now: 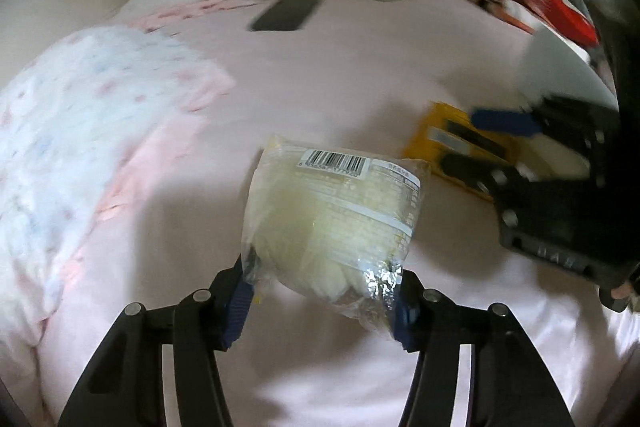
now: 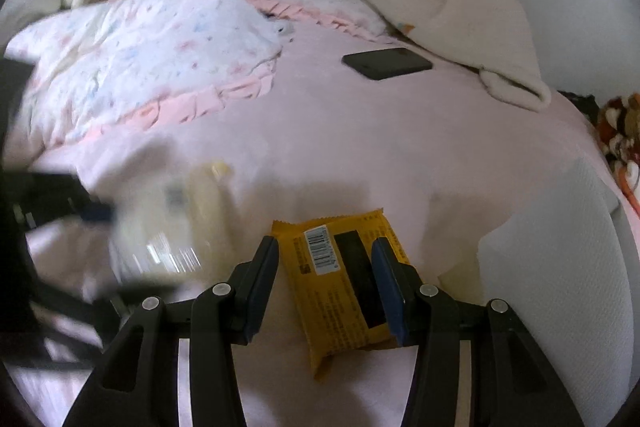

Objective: Organize objects
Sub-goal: 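Lift the snack bar with the right gripper while the left gripper grasps the clear bread bag, then carry both packets to the white box and open both grippers inside it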

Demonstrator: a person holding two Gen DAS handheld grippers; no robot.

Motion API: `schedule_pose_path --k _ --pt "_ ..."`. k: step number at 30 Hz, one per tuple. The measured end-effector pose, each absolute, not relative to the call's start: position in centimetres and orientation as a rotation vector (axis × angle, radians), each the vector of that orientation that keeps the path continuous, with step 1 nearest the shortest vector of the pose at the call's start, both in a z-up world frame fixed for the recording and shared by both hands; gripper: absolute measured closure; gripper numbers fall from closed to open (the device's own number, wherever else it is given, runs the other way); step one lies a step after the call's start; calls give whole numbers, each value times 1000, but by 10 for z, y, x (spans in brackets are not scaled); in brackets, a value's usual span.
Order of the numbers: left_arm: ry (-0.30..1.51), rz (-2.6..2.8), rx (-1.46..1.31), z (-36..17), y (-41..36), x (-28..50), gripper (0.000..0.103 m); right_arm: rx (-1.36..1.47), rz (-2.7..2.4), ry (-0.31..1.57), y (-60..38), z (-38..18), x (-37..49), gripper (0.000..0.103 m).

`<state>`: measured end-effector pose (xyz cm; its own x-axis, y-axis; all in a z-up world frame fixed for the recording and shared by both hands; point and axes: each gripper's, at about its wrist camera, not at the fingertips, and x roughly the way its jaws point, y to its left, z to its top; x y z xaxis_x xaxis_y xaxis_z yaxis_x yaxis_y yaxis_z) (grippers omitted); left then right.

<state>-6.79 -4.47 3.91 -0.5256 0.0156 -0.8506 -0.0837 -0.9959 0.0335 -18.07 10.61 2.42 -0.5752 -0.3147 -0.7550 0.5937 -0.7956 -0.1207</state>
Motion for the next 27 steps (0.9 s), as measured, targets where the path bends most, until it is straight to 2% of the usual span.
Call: schedule_pose_path --k 3,5,8,12,14,17,20,22,23,24,26,27 --pt "84 2719 -1575 34 -71 -77 48 1010 -2339 662 95 10 -181 52" --pt "63 2715 -1617 28 -82 -79 48 955 -2356 778 90 0 -177 45" --pt "-17 2701 -1638 25 -91 -78 48 933 -2380 804 90 -5 -178 37" --pt "-7 2693 -1663 24 -85 -79 47 1052 -2418 583 103 -4 -203 24" --pt "-15 2699 -1652 23 -84 -77 47 1123 -2409 457 111 -6 -214 20" --pt "-46 2706 -1632 22 -84 -78 47 1198 -2394 242 126 -6 -223 20" --pt "-62 2714 -1613 21 -83 -79 47 1247 -2393 242 122 -5 -218 20" --pt "-59 2721 -1605 22 -81 -79 47 1268 -2407 230 120 -2 -213 28" --pt "-59 2720 -1601 23 -80 -79 47 1275 -2431 199 122 0 -209 44" --pt "-65 2711 -1593 24 -79 -78 47 1281 -2445 137 126 3 -207 68" --pt "-85 2687 -1574 27 -75 -77 47 1301 -2408 -35 135 4 -211 81" --pt "-91 2678 -1567 28 -73 -77 48 1304 -2380 -131 141 4 -210 82"
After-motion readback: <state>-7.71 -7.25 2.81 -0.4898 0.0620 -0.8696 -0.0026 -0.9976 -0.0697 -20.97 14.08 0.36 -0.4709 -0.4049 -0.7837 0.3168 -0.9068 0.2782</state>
